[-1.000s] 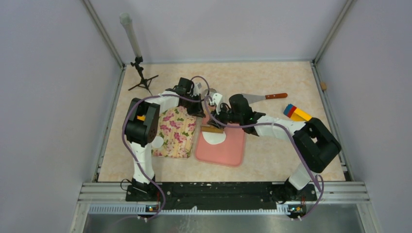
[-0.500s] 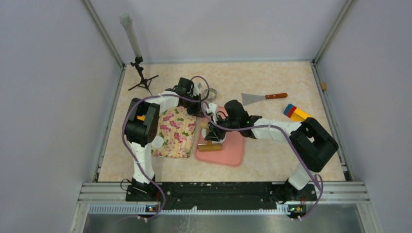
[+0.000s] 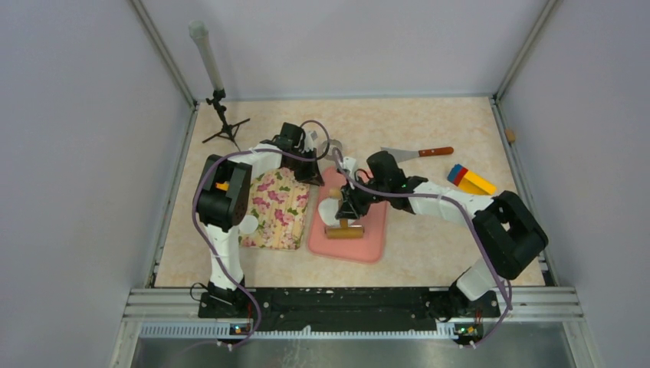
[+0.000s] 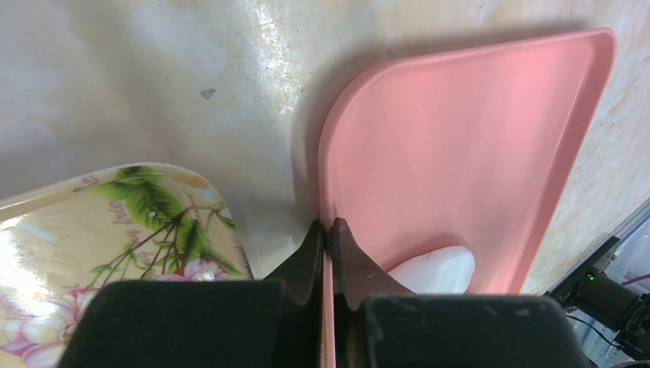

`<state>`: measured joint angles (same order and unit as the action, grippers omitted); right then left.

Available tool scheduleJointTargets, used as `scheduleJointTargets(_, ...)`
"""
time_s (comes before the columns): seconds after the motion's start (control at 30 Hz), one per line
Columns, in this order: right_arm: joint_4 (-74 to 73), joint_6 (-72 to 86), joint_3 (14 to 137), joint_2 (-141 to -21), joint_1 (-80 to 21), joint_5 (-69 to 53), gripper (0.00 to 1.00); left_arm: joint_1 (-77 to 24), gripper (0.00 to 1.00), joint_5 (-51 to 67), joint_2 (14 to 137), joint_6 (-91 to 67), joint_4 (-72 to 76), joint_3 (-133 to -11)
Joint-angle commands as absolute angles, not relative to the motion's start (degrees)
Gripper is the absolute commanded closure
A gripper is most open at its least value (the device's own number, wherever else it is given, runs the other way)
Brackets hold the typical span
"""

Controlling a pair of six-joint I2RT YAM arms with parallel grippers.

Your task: Roll out the dumpling wrappers from the dough

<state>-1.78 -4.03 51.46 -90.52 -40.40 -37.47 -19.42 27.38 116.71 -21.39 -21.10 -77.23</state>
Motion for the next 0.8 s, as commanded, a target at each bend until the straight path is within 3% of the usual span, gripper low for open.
scheduleJointTargets(0.0, 1.07, 3.22, 57.67, -87.55, -37.55, -36.81, 1.00, -18.89, 1.00, 25.58, 115.50, -20.92, -24.93, -75.37)
scheduleJointTargets(0.2, 10.66, 8.10, 58.40, -90.36, -37.53, -30.61, 1.00, -18.82, 1.00, 25.63, 115.53, -20.96, -24.71, -75.19)
scheduleJointTargets(0.53, 19.47, -1.19, 53.23, -94.97, -39.69, -18.04, 1.00, -18.83, 1.00, 26.00, 115.31, -20.96, -24.44, -75.18)
scheduleJointTargets(0.77, 17.73, -6.76, 48.72, -94.90, -43.26, -18.54, 1.00, -18.72, 1.00, 26.11, 114.97, -20.83, -24.65, -75.12)
